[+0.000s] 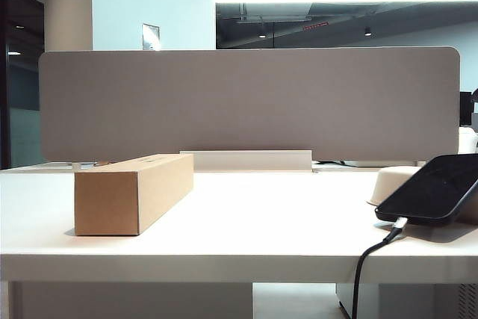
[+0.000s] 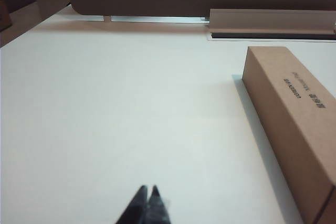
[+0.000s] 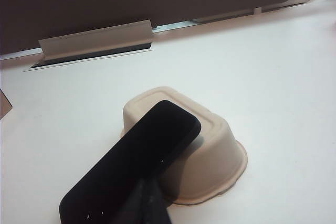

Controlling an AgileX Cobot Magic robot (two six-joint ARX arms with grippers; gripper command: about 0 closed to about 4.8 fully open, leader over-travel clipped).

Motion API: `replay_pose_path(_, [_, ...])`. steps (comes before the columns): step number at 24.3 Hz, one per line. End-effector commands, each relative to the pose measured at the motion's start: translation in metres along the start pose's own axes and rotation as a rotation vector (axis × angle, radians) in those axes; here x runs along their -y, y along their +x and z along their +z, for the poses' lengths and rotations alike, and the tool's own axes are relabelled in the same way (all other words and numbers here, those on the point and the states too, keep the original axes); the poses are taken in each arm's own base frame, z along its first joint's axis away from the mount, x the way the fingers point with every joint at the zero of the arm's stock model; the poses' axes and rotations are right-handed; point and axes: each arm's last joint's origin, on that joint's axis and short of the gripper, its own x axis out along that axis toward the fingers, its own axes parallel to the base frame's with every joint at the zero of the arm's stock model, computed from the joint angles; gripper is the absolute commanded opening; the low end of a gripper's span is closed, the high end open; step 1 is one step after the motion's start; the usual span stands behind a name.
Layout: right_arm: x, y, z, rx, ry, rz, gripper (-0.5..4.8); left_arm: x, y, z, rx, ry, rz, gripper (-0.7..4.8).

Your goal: Pick up the charging cable and the phone, plug the charging cable into the charging port on the phone, and finally place them back on the table.

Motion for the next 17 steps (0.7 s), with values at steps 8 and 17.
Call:
replay_pose_path(8, [0.0003,0.0002,-0.0005,0.007,-0.004,-0.005,-0.01,0.0000,-0.0002,0.0019,0.012,-0.004,-0.001,-0.05])
replay_pose_path(17, [0.0005,0.0002,-0.0010,0.002,-0.082,-0.008,-0.01,0.0000,-0.0002,0.0019,0.012,-0.003,-0.001,-0.05])
